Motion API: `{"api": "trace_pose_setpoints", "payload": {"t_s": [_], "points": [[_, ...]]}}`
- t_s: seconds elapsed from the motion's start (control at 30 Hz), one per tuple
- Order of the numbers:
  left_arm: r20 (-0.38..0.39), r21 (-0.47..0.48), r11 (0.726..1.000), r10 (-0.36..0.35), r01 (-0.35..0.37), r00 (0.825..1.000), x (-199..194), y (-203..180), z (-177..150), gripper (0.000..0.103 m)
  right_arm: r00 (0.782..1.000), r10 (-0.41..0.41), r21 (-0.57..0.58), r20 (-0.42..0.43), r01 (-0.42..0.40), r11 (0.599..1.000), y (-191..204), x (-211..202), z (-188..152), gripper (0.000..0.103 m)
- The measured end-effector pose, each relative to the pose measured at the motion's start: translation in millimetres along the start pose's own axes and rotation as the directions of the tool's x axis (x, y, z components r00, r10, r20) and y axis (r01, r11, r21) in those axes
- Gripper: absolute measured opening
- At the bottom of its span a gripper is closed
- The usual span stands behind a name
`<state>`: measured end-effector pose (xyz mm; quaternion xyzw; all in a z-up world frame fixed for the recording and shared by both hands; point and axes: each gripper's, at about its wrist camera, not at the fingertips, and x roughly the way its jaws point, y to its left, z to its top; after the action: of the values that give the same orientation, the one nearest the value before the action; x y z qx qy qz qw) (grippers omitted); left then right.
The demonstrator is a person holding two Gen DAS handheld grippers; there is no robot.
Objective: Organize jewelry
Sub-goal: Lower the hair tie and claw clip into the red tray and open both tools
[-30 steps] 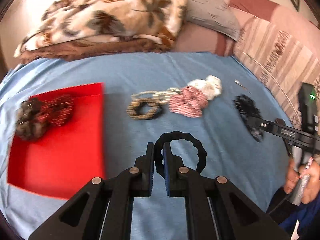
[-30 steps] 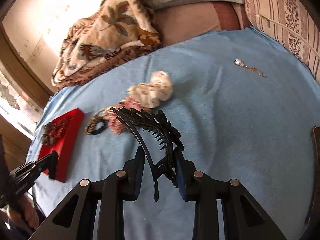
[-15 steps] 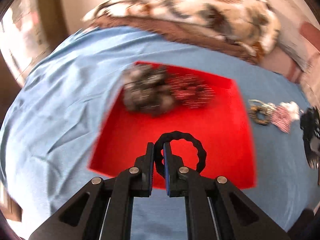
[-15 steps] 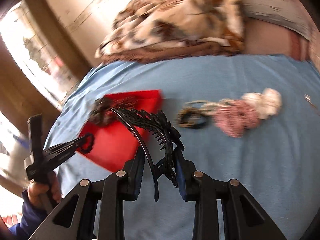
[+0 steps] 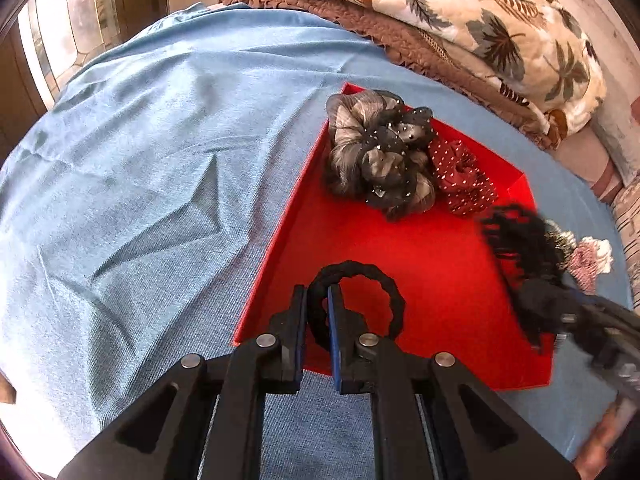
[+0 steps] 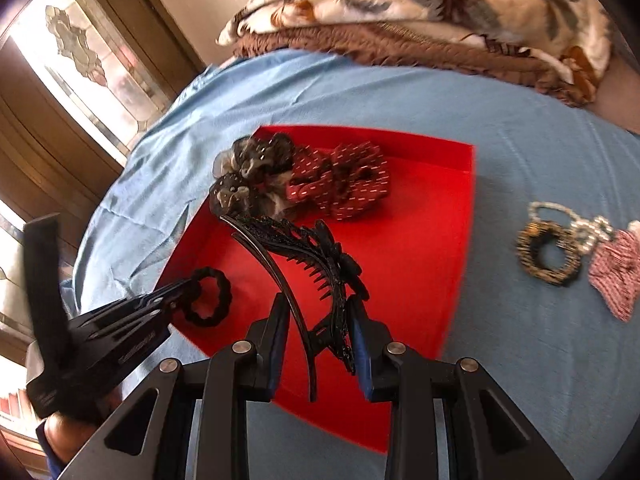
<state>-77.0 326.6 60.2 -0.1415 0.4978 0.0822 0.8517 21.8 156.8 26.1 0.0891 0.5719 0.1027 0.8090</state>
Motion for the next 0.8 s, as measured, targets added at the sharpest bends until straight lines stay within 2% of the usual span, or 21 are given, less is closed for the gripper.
{"api": "trace_pose_setpoints", "payload": {"t_s": [0.1, 0.17, 0.3, 0.37, 0.43, 0.63, 0.8], "points": [[0.004, -0.010, 0.998, -0.058, 0.058, 0.998, -6, 2, 1, 0.016, 1.000, -0.009, -0.019, -0.025, 0.009, 1.000, 11, 14, 3, 0.032], [0.022, -0.015, 0.995, -0.098, 0.098, 0.995, -16, 3, 1, 0.027, 0.999, -0.018, -0.030, -0.038, 0.017, 0.999, 18, 24, 4, 0.032], [0.112, -0.048, 0.981, -0.183, 0.189, 0.977, -46, 16, 1, 0.038, 0.998, -0.031, -0.067, -0.049, 0.028, 0.997, 31, 34, 7, 0.032], [0.160, -0.074, 0.978, -0.179, 0.193, 0.971, -55, 23, 1, 0.044, 0.998, -0.042, -0.095, -0.051, 0.037, 0.995, 39, 39, 11, 0.032], [0.192, -0.108, 0.978, -0.157, 0.179, 0.969, -61, 31, 2, 0.044, 0.997, -0.051, -0.126, -0.052, 0.044, 0.991, 48, 45, 15, 0.032], [0.193, -0.206, 0.961, -0.145, 0.185, 0.970, -54, 55, 4, 0.045, 0.995, -0.078, -0.200, -0.058, 0.065, 0.978, 72, 61, 21, 0.032], [0.195, -0.239, 0.955, -0.127, 0.173, 0.972, -51, 66, 5, 0.048, 0.995, -0.092, -0.213, -0.038, 0.082, 0.974, 79, 65, 22, 0.034]]}}
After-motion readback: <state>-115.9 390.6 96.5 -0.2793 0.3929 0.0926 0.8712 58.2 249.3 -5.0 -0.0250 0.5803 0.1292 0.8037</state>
